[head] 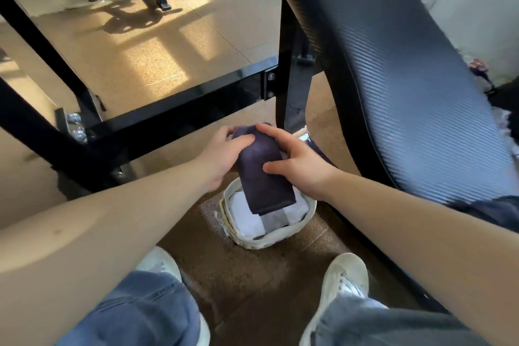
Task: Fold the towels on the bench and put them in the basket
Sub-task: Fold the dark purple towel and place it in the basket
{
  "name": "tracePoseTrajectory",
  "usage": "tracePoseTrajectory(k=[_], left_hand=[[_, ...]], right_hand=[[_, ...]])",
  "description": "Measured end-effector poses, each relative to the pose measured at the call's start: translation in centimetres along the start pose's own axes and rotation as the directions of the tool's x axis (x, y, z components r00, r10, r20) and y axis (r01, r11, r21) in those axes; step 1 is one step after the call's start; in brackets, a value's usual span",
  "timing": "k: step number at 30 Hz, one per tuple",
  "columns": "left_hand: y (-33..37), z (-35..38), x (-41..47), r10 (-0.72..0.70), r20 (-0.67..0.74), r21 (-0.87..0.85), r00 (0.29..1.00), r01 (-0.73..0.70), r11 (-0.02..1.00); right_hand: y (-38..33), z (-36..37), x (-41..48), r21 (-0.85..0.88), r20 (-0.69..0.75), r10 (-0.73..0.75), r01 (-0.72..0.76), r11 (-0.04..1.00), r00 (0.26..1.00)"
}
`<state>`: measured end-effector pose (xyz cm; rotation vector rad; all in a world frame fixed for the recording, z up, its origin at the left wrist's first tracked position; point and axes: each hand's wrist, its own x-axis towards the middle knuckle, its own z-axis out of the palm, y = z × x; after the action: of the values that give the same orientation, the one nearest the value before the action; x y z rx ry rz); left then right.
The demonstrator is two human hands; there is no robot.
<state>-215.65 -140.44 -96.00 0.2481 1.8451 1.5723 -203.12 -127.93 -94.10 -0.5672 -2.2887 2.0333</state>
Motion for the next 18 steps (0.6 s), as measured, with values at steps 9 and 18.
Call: tracePoseTrajectory(k=[9,18], left_hand=[[-8.3,1.0,3.5,-0.24,-0.012,0.277,0.971,0.234,0.932],[-15.0,-1.0,4.0,-0.19,0.395,0.919,0.899,-0.388,0.076]], right_hand=[[10.4,0.6,2.2,-0.123,-0.106,0.167,-0.179,0.976,0.98],[15.9,0.6,5.3,-0.257,-0.096,0.301,-0.316,0.913,0.949]])
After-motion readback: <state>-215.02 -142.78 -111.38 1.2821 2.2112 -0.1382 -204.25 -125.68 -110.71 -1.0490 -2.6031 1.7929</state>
